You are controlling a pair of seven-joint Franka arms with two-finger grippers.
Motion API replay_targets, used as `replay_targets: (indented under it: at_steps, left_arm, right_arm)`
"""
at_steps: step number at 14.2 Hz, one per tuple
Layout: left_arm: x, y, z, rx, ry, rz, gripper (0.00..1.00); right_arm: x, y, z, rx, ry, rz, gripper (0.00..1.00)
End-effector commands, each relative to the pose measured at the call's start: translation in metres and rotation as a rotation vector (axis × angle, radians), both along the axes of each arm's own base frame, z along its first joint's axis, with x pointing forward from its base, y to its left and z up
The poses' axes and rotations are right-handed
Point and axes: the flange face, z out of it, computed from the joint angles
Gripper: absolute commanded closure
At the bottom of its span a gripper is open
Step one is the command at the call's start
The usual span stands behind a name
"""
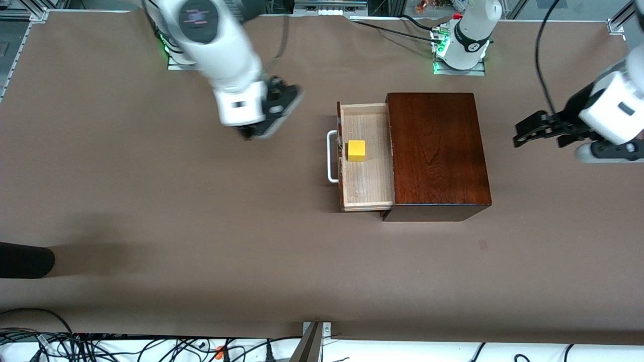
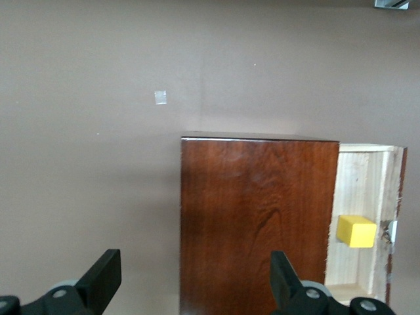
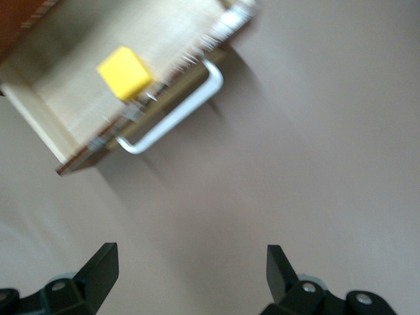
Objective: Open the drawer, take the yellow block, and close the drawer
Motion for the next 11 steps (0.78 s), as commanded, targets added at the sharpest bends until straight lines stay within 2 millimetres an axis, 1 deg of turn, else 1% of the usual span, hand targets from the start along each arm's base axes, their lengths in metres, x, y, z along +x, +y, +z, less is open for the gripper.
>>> replay_targets:
  at_steps: [1,3,4,5,7,10,11]
  left_arm:
    - [-0.029,0.003,0.006,0.005,-0.005,-0.058,0.0]
    - [-0.037,0.008,0.006,0.012,-0.005,-0.078,0.0]
    - [-0.041,0.011,0.006,0.018,-0.012,-0.086,0.0]
    - [-0.044,0.014,0.006,0.024,-0.017,-0.09,0.0]
    - [-0.048,0.021,0.006,0.024,-0.035,-0.079,0.0]
    - [-0.049,0.02,0.005,0.025,-0.034,-0.085,0.0]
    - [-0.049,0.02,0.005,0.025,-0.036,-0.085,0.0]
  right_arm:
    - [-0.011,0.076,-0.022,-0.049,-0.107,0.22,0.0]
    - [-0.02,0.109,-0.051,-0.062,-0.117,0.313,0.0]
    - [-0.025,0.125,-0.061,-0.049,-0.131,0.372,0.0]
    - [-0.03,0.137,-0.071,-0.047,-0.135,0.42,0.0]
    - [-0.039,0.156,-0.087,-0.081,-0.161,0.515,0.0]
    - [-0.042,0.172,-0.112,-0.083,-0.164,0.561,0.0]
    - [-0.037,0.176,-0.12,-0.081,-0.179,0.565,0.0]
